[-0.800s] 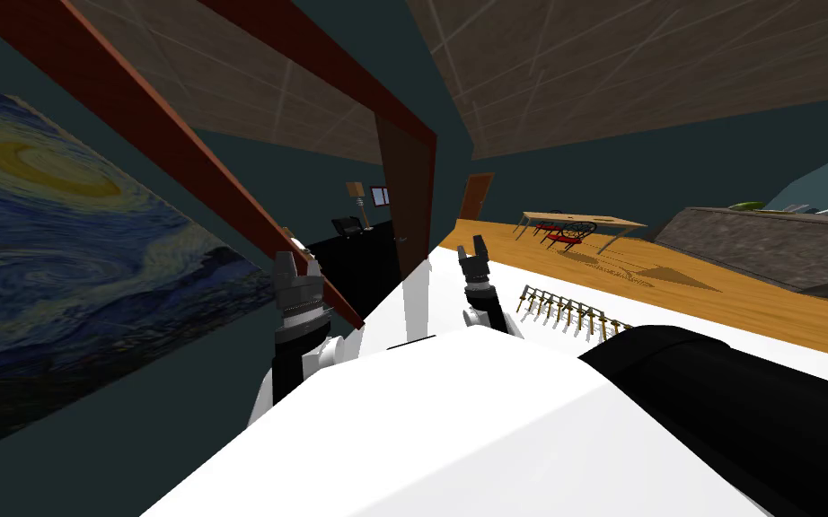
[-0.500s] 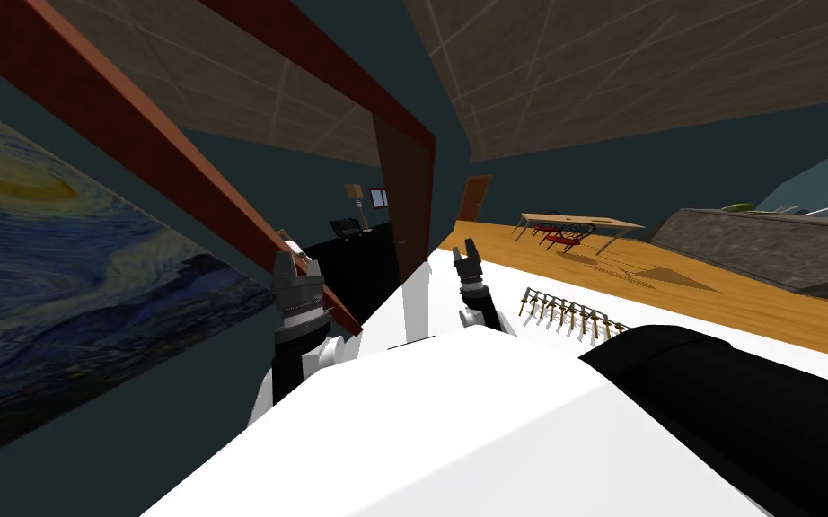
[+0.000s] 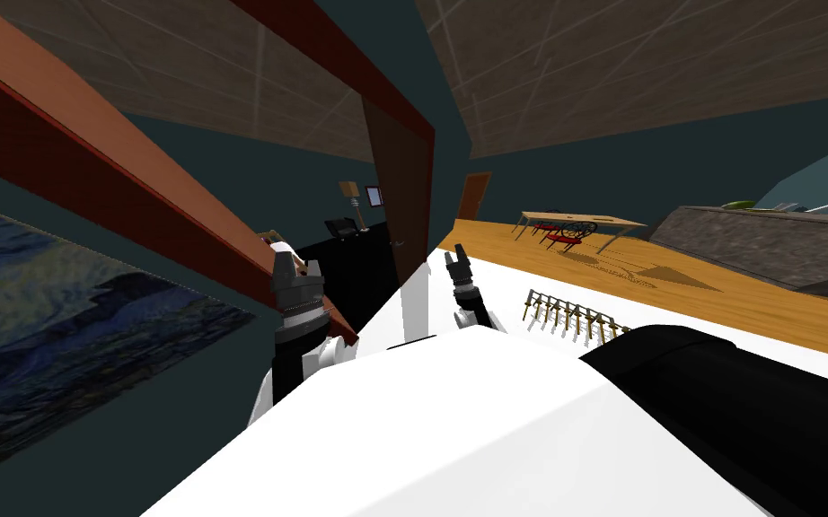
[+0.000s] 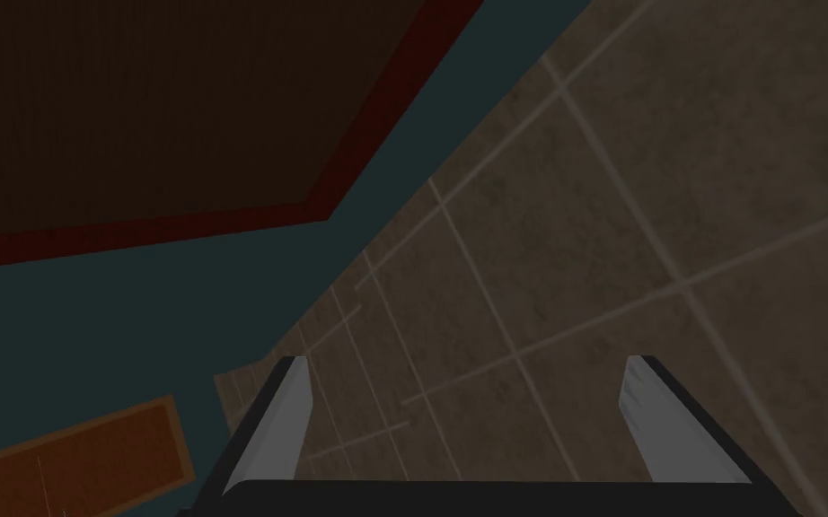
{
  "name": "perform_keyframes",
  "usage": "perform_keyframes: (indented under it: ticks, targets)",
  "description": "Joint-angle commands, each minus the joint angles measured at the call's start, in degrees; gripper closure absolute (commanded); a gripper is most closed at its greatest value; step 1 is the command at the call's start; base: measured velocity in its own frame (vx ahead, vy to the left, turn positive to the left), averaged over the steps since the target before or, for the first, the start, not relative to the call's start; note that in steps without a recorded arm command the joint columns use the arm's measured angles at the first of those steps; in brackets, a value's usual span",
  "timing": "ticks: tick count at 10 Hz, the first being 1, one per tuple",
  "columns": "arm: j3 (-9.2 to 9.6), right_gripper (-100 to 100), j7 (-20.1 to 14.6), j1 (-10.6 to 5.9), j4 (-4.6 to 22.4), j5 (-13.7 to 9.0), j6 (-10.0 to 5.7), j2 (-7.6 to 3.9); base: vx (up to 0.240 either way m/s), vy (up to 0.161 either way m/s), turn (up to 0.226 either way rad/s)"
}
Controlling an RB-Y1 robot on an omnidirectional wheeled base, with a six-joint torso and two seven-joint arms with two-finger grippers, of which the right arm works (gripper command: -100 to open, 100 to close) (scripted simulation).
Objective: Push the door open
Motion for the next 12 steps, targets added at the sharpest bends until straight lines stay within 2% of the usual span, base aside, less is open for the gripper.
perform_keyframes:
  ticks: [1, 4, 8, 12]
  targets:
    - [1.67, -100, -0.18, -0.88, 2.30, 0.03, -0.44, -0.25, 0.189, -0.022, -0.053]
    - [3.66, -100, -0.49, -2.03, 5.28, -0.04, -0.94, -0.72, 0.151, -0.033, -0.031]
    - [7.71, -100, -1.14, -4.38, 11.35, -0.18, -1.94, -1.49, 0.157, -0.024, -0.044]
    - [10.89, -100, -1.64, -6.22, 16.13, -0.30, -2.74, -1.98, 0.142, -0.028, -0.043]
